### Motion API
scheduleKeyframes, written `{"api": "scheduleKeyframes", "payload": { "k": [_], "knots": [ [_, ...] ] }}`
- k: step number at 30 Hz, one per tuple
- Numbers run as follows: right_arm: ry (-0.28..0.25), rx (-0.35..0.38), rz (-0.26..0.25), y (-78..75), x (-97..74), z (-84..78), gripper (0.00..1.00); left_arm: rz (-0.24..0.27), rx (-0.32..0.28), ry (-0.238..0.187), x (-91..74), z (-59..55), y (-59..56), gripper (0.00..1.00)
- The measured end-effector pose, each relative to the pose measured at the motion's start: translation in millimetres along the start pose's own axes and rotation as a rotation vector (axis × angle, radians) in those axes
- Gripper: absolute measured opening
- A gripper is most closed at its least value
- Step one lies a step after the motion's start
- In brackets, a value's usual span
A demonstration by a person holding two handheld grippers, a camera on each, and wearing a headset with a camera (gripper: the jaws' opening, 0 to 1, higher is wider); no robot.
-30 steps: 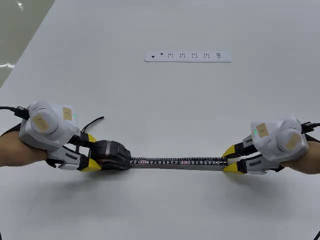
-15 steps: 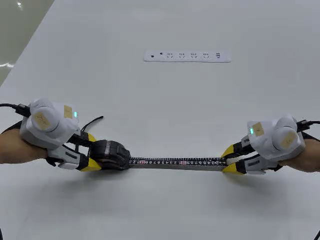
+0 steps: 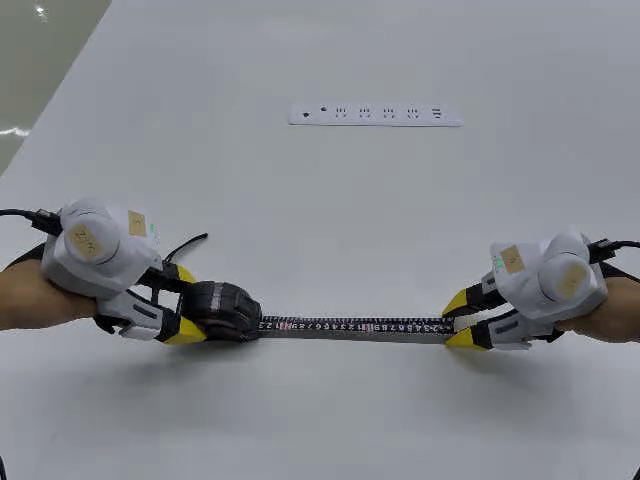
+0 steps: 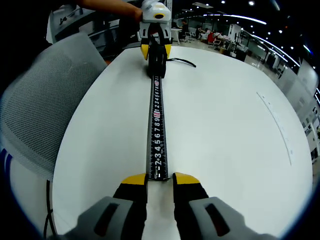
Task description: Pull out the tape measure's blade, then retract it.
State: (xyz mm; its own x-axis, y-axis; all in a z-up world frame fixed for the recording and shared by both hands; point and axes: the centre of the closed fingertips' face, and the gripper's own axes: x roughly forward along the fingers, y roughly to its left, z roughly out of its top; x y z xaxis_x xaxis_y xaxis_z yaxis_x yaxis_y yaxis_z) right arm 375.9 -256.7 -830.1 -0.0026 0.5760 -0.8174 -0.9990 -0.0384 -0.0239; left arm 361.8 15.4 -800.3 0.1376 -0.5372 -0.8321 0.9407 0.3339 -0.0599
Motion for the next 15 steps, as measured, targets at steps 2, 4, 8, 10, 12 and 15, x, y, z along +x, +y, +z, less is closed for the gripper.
{"api": "scheduleKeyframes", "payload": {
  "k": [2, 4, 8, 10, 12, 15],
  "knots": [
    [0.003, 0.002, 0.000, 0.5, -0.4, -0.6, 0.19, 0.000, 0.000, -0.001, -1.0, -0.5, -0.6, 0.34],
    [0.008, 0.003, -0.002, 0.7, -1.0, -2.0, 0.21, 0.002, -0.004, -0.001, -2.3, -1.3, -0.5, 0.35],
    [0.017, 0.007, -0.006, 1.0, -3.0, -5.6, 0.23, 0.007, -0.002, 0.000, -4.8, -2.7, -0.8, 0.39],
    [0.018, 0.021, -0.011, 1.2, -4.5, -7.1, 0.26, 0.001, -0.005, 0.000, -6.6, -3.8, -1.9, 0.40],
    [0.022, 0.031, -0.019, 1.0, -5.9, -8.6, 0.29, 0.000, -0.009, -0.002, -7.7, -4.7, -2.4, 0.42],
    [0.020, 0.052, -0.029, 1.6, -9.0, -9.7, 0.32, -0.006, -0.018, -0.003, -8.7, -6.0, -4.3, 0.46]
  ]
}}
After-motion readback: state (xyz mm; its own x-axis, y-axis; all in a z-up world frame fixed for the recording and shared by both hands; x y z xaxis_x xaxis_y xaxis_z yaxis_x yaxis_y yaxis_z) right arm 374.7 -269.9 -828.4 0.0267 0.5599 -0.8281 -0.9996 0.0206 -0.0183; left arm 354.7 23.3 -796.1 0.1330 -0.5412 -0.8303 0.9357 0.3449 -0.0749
